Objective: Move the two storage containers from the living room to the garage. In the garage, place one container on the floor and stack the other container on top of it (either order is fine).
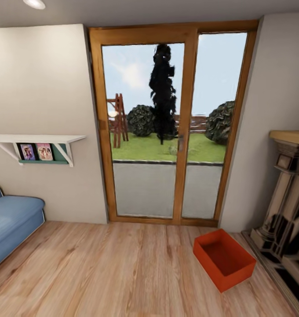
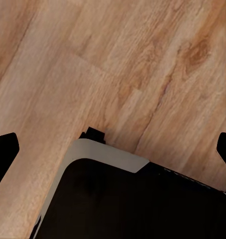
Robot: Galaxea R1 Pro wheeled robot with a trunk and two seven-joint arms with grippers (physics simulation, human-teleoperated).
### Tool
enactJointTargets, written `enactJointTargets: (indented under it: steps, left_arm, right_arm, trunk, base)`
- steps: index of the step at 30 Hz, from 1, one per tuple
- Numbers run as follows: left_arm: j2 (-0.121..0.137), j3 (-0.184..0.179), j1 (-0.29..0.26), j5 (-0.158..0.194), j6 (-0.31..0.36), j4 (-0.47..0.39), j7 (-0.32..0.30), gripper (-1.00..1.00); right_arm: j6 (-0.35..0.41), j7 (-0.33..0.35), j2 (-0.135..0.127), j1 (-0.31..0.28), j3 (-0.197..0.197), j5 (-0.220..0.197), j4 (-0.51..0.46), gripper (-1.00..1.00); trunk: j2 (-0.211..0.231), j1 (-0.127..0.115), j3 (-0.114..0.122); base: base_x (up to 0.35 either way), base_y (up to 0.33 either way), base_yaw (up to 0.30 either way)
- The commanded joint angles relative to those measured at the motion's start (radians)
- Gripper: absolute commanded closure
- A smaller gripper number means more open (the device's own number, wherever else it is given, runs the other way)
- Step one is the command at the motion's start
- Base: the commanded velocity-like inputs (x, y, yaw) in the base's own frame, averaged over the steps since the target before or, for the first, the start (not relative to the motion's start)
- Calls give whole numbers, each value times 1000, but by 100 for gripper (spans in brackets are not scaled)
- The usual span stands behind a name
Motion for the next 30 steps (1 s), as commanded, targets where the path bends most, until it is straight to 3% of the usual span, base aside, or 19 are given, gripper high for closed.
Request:
enactJointTargets:
  steps: [1, 10, 30]
  left_arm:
    - [0, 5, -1, -1, -3, 1, 1, -100]
    - [0, 5, -1, -1, -3, 0, 1, -100]
    - [1, 5, -1, -1, -3, 1, 1, -100]
  right_arm:
    - [-5, -2, 1, -1, 8, -7, 3, -100]
    - [-6, -2, 3, -1, 7, -7, 3, -100]
    - [-8, -2, 4, -1, 6, -6, 2, -100]
  trunk:
    - [-1, 1, -2]
    - [-1, 1, -2]
    - [-1, 1, -2]
  base:
    - [323, 0, 0]
    - [323, 0, -39]
    - [323, 16, -278]
